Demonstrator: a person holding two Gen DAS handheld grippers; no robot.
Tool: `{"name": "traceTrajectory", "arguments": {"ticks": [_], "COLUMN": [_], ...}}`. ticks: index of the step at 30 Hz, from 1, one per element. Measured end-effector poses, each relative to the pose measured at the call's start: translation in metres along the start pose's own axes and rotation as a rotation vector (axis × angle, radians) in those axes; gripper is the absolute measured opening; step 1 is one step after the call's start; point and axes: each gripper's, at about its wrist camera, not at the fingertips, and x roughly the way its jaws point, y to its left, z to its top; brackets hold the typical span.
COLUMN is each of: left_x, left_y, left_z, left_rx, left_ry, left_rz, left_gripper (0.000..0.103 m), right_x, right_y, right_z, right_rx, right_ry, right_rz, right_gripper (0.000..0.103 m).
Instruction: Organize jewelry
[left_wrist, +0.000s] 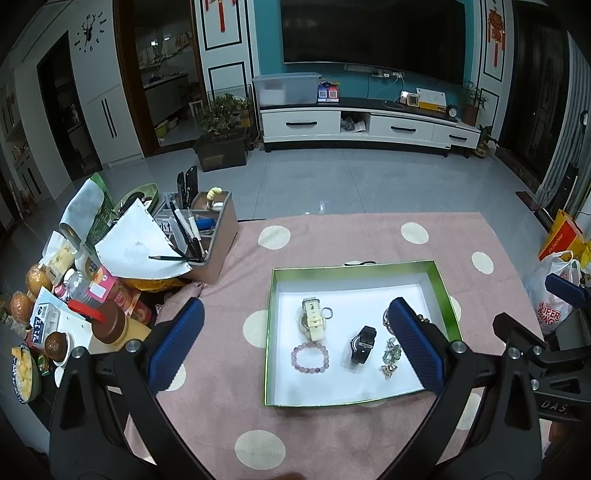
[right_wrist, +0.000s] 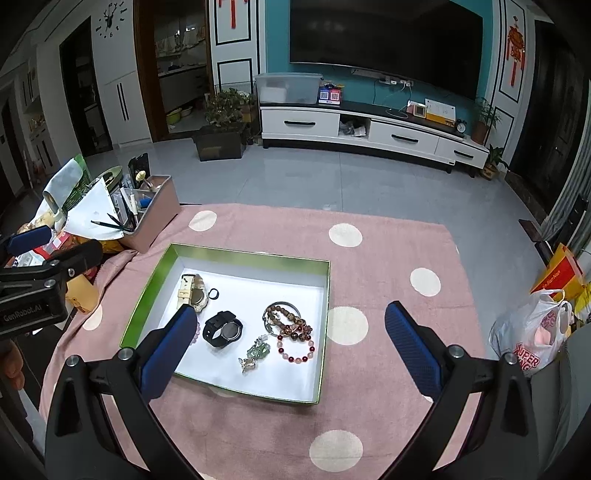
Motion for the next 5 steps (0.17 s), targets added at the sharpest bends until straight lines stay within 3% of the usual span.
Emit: {"name": "traceTrajectory", "arguments": {"ticks": [5], "left_x": [0.0028], "left_y": [-0.0023], "left_z": [-0.0026], "left_rx": [0.001], "left_ry": [0.009], "left_rz": [0.004], "left_gripper": [0.101], "right_x": [0.0007], "right_y": [-0.0003], "right_z": [-0.0004], "right_rx": [0.001], "right_ry": [-0.001], "right_rz": [0.002], "right_gripper": [0.102]}}
